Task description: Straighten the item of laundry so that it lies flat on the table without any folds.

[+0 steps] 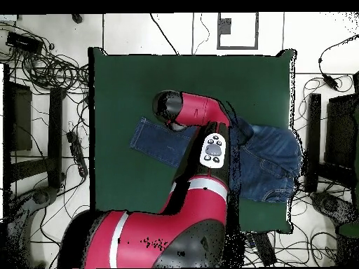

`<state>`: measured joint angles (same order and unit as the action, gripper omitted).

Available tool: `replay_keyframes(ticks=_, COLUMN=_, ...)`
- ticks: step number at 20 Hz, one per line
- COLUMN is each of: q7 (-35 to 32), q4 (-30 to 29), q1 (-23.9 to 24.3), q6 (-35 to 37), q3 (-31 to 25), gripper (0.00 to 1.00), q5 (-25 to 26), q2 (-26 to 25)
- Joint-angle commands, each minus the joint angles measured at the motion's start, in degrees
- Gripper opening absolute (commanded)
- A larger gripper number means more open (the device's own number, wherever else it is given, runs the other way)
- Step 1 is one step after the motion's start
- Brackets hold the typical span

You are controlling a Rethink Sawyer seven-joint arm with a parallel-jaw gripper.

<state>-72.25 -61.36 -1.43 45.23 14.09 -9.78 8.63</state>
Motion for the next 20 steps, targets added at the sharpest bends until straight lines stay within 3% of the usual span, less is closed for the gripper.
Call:
replay_keyframes(ticks=1, q7=-16.13, q4=0.32, q1=-2.12, q6=4.39, q3=-1.34, gripper=1.00, q5=-0.16, q2=-4.68)
replay_keyframes(ticks=13, q7=-15.33, q4=-4.47, q1=-1.89, q6=-1.15, q3=-2.14, gripper=1.00, q5=-0.58, q2=2.45)
replay_keyframes(ticks=20, q7=-15.72, q4=-4.04, q1=-1.81, q6=-5.25, q3=-2.55, gripper=1.00, q5=-0.39, q2=2.64)
